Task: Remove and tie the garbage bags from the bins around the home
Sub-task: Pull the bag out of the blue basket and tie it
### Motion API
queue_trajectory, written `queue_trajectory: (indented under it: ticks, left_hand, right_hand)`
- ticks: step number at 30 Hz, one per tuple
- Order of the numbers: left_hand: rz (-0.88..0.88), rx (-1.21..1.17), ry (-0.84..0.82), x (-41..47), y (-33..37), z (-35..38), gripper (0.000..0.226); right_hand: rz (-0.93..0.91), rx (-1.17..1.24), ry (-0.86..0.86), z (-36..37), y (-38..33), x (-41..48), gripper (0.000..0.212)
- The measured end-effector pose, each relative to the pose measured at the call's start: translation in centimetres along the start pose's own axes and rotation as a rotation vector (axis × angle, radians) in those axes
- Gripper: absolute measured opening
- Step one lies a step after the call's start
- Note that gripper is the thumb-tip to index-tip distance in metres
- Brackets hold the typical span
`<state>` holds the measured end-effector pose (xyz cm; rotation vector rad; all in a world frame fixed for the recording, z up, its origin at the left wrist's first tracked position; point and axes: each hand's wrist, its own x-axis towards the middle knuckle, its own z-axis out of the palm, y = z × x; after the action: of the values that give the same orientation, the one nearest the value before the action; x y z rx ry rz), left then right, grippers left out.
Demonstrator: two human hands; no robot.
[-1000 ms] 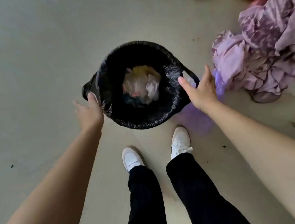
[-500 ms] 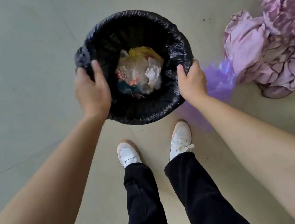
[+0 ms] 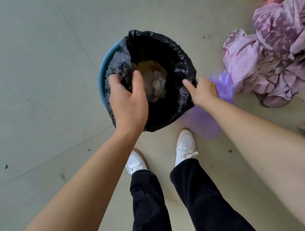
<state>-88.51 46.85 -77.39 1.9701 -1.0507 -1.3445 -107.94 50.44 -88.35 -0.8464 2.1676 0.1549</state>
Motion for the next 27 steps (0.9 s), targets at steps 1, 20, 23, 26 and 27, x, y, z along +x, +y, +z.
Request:
queue_trajectory:
  ticks: [1,20,23,26,27]
  left_hand:
    - [-0.085,-0.037,0.036,-0.1,0.2,-0.7,0.015]
    - [0.019,-0.185,0.352,-8.2,13.3,-12.6,0.012]
    - [0.048,-0.168,0.460,-10.6,16.1,-15.7,0.011]
    - [0.075,-0.109,0.495,-12.9,18.0,-19.0,0.014]
    - [0.077,-0.101,0.508,-13.5,18.4,-20.1,0.015]
  right_hand:
    - [-0.003,-0.032,-0.010,-0.8,0.2,-0.4,0.044]
    - [-0.568,0.400,0.408,-17.6,-8.0,-19.0,0.028]
    - [-0.700,0.455,0.515,-20.7,-9.4,-22.4,0.026]
    - [-0.741,0.370,0.438,-22.7,-11.3,-25.1,0.025]
    - [-0.744,0.356,0.420,-23.1,-11.9,-25.9,0.025]
